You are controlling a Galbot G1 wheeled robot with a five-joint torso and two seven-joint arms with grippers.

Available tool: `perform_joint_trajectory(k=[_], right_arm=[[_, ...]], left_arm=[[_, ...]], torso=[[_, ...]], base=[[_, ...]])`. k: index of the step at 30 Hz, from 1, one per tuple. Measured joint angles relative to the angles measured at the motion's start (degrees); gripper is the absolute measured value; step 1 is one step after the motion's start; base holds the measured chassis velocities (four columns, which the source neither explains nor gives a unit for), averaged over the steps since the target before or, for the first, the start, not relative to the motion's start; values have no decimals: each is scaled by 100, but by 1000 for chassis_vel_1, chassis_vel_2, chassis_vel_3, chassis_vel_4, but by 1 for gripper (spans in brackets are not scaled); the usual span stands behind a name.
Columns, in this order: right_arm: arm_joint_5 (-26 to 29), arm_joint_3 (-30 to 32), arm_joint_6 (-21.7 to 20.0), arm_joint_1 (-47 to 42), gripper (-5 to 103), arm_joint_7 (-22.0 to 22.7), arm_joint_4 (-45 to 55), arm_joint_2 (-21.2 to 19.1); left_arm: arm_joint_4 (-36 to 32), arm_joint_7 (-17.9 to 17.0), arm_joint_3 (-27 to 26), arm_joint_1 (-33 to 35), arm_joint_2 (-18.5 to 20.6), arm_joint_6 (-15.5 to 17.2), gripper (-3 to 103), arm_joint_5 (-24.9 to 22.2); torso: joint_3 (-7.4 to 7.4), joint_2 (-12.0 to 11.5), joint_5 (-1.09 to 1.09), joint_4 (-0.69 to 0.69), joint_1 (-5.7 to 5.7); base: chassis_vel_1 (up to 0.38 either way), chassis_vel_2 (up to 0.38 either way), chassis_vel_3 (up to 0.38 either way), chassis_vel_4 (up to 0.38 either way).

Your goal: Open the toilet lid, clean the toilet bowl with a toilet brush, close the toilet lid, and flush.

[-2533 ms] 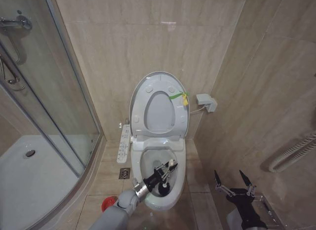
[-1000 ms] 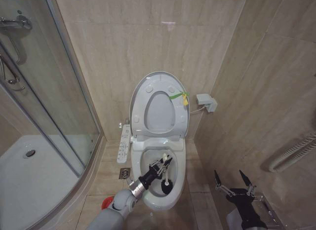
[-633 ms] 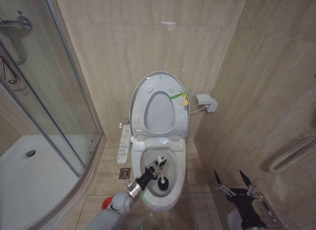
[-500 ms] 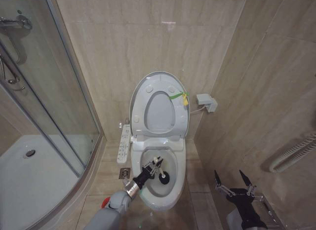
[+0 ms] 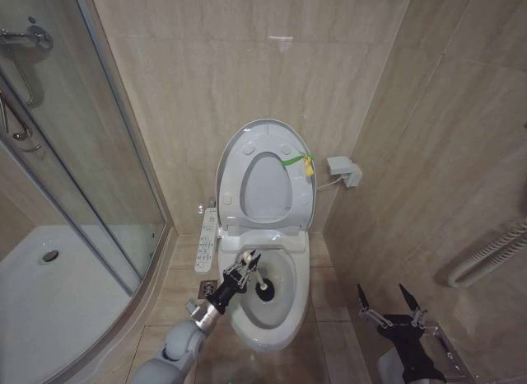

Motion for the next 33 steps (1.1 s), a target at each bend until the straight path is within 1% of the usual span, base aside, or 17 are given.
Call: perform_joint_trajectory(k=[1, 5, 7, 10, 12, 15, 16, 17, 19, 25, 29, 33], right_arm=[[0, 0, 0, 0, 100, 0, 0, 0], [0, 0, 0, 0, 100, 0, 0, 0], [0, 0, 0, 0, 100, 0, 0, 0], [0, 0, 0, 0, 100, 0, 0, 0], [0, 0, 0, 0, 100, 0, 0, 0], [0, 0, 0, 0, 100, 0, 0, 0], [0, 0, 0, 0, 100, 0, 0, 0], [0, 0, 0, 0, 100, 0, 0, 0], [0, 0, 0, 0, 100, 0, 0, 0], [0, 0, 0, 0, 100, 0, 0, 0], [0, 0, 0, 0, 100, 0, 0, 0], [0, 0, 0, 0, 100, 0, 0, 0]], left_arm=[[0, 0, 0, 0, 0, 0, 20, 0], [-456, -97, -249, 403, 190, 26, 20, 66], [-539, -111, -295, 483, 215, 27, 20, 95], [-671, -42, -460, 655, 247, -67, 20, 297], [-701, -21, -488, 699, 258, -88, 20, 310], [-768, 26, -541, 769, 250, -245, 20, 362], [-768, 26, -541, 769, 250, -245, 20, 362], [-754, 89, -518, 720, 239, -448, 20, 438], [-738, 159, -463, 639, 233, -562, 20, 562], [-867, 168, -432, 644, 174, -512, 20, 496], [-1078, 170, -481, 794, 183, -471, 20, 410], [-1432, 153, -651, 974, 205, -427, 20, 389]], torso=[[0, 0, 0, 0, 0], [0, 0, 0, 1, 0], [0, 0, 0, 1, 0], [0, 0, 0, 0, 0], [0, 0, 0, 0, 0], [0, 0, 0, 1, 0], [0, 0, 0, 1, 0], [0, 0, 1, 1, 0], [0, 0, 1, 0, 0], [0, 0, 1, -1, 0], [0, 0, 1, 1, 0], [0, 0, 1, 1, 0]], base=[[0, 0, 0, 0], [0, 0, 0, 0], [0, 0, 0, 0], [0, 0, 0, 0], [0, 0, 0, 0], [0, 0, 0, 0], [0, 0, 0, 0], [0, 0, 0, 0], [0, 0, 0, 0], [0, 0, 0, 0], [0, 0, 0, 0], [0, 0, 0, 0]])
